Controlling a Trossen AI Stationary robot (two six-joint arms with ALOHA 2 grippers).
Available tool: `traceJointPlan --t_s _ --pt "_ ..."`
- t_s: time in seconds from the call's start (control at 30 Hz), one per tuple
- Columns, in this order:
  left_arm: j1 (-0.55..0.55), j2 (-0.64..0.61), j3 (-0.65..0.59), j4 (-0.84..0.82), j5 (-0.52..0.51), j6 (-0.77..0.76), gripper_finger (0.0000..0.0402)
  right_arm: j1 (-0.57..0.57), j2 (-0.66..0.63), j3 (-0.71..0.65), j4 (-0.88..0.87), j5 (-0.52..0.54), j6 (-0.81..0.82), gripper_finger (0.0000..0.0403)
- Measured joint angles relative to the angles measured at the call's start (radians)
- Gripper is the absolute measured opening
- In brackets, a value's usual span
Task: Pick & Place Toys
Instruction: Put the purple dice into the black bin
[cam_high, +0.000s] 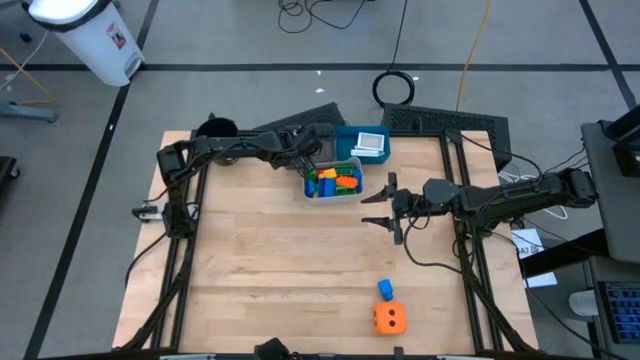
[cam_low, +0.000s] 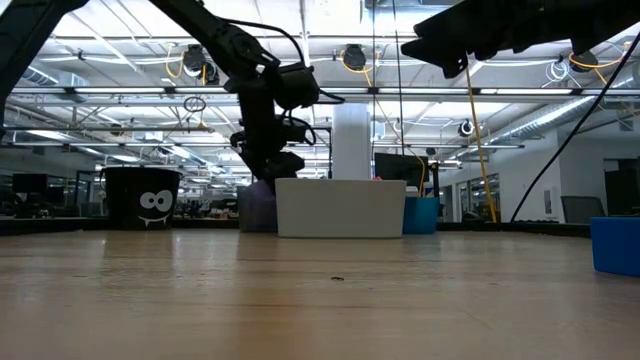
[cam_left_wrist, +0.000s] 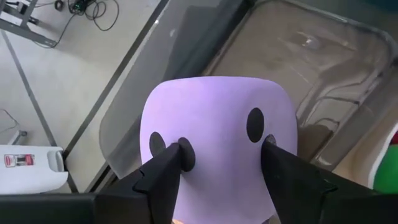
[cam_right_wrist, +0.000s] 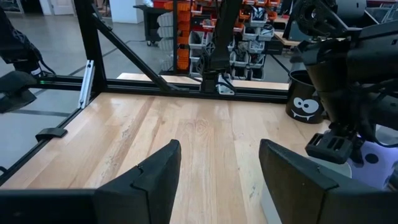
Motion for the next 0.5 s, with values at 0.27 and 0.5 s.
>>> traceJointPlan --t_s 0.27,0.5 --pt "-0.001 0.0 0.0 -0.015 0.006 0.007 0.0269 0.0 0.0 0.0 -0.007 0.0 0.0 0.021" --pt "-0.025 -0.016 0.0 -0.036 0.02 0.025 0.031 0.0 0.0 0.0 -0.005 0.03 0.003 0.0213"
